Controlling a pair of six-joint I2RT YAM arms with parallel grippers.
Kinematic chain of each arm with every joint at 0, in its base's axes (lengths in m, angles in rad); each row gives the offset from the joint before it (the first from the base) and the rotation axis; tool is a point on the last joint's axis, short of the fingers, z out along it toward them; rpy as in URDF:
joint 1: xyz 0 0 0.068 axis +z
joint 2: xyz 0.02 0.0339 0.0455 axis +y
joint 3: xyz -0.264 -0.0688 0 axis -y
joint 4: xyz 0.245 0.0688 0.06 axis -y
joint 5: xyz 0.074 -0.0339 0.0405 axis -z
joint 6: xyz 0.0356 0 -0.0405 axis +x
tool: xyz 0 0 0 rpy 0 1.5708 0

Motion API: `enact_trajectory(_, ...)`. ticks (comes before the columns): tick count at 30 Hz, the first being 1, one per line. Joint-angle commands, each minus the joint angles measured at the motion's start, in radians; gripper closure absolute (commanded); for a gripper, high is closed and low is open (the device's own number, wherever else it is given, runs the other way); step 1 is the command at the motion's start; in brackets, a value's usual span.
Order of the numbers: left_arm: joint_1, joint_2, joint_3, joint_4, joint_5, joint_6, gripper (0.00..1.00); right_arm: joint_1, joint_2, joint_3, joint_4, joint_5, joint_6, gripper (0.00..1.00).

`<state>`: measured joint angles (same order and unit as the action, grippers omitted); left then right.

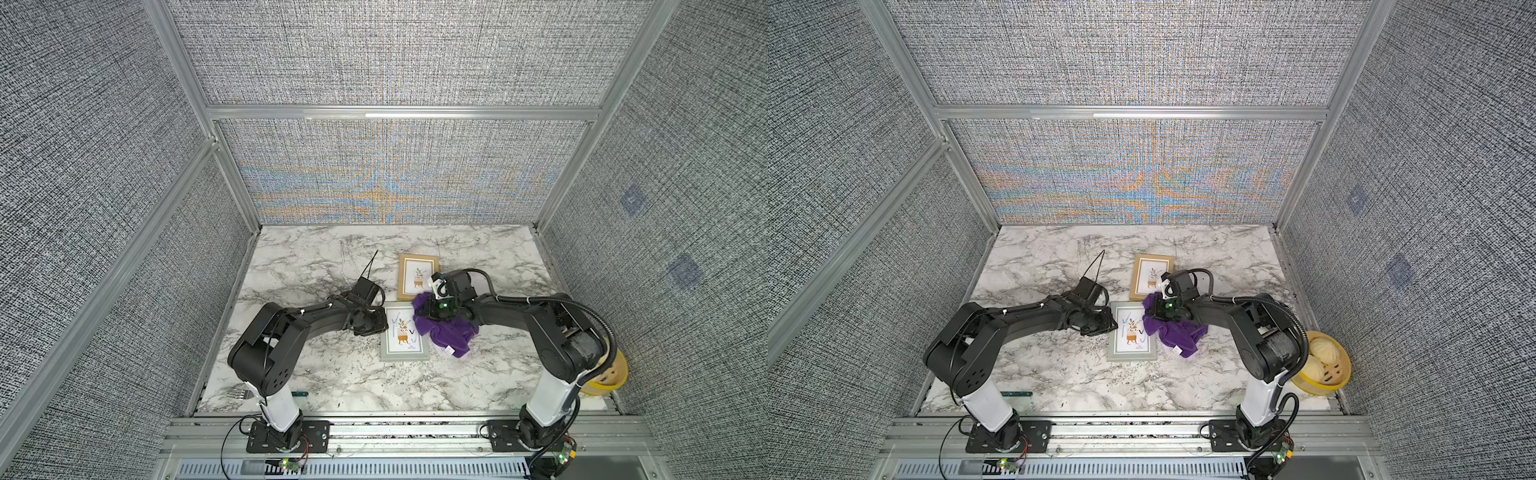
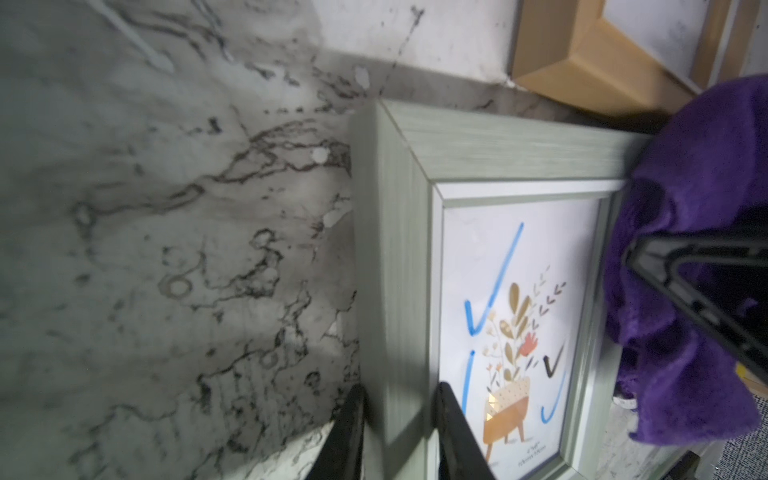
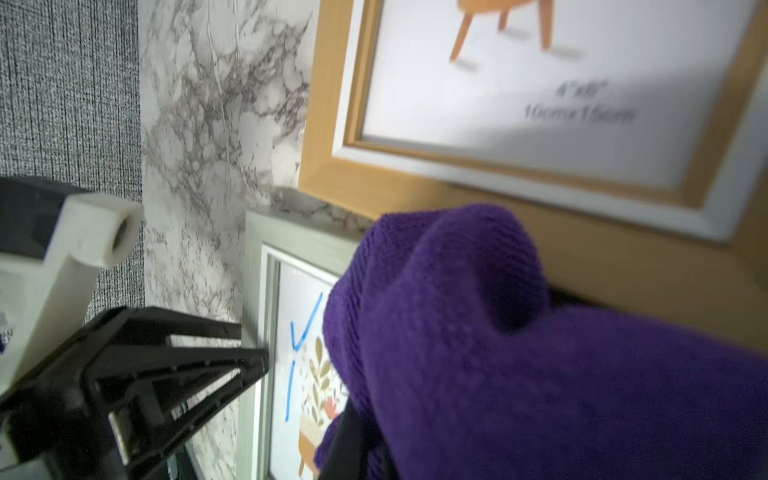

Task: Wipe the picture frame with a cloth
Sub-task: Wipe the dirt from the picture frame.

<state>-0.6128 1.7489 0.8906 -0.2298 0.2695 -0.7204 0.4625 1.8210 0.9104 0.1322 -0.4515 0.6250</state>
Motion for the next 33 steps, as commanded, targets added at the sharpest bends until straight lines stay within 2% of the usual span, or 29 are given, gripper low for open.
enact_trajectory(1,0.001,0.023,-0.03,-0.26,-0.168,0.04,0.94,-0.007,0.021,0.013,0.002,0.083,0.015,1.0)
enact_trajectory(5,0.002,0.023,-0.021,-0.275,-0.186,0.025,0.94,0.016,-0.007,-0.051,0.013,0.016,0.016,1.0)
enact_trajectory(9,0.002,0.028,-0.008,-0.297,-0.211,-0.01,0.94,0.071,-0.093,-0.187,-0.041,-0.017,-0.001,1.0)
enact_trajectory(14,0.003,0.026,-0.007,-0.301,-0.219,-0.042,0.95,0.127,-0.238,-0.369,-0.056,-0.06,0.062,1.0)
enact_trajectory(18,0.003,0.027,0.002,-0.307,-0.219,-0.05,0.95,0.173,-0.333,-0.428,-0.089,-0.084,0.095,1.0)
enact_trajectory(23,0.004,0.024,0.007,-0.307,-0.215,-0.039,0.94,0.177,-0.357,-0.403,-0.132,-0.066,0.067,1.0)
enact_trajectory(30,0.002,0.029,0.005,-0.282,-0.166,0.037,0.95,0.081,-0.123,-0.197,-0.105,0.017,0.005,1.0)
enact_trajectory(33,0.002,0.021,0.002,-0.288,-0.154,0.068,0.95,0.05,-0.106,-0.117,-0.088,0.03,0.008,1.0)
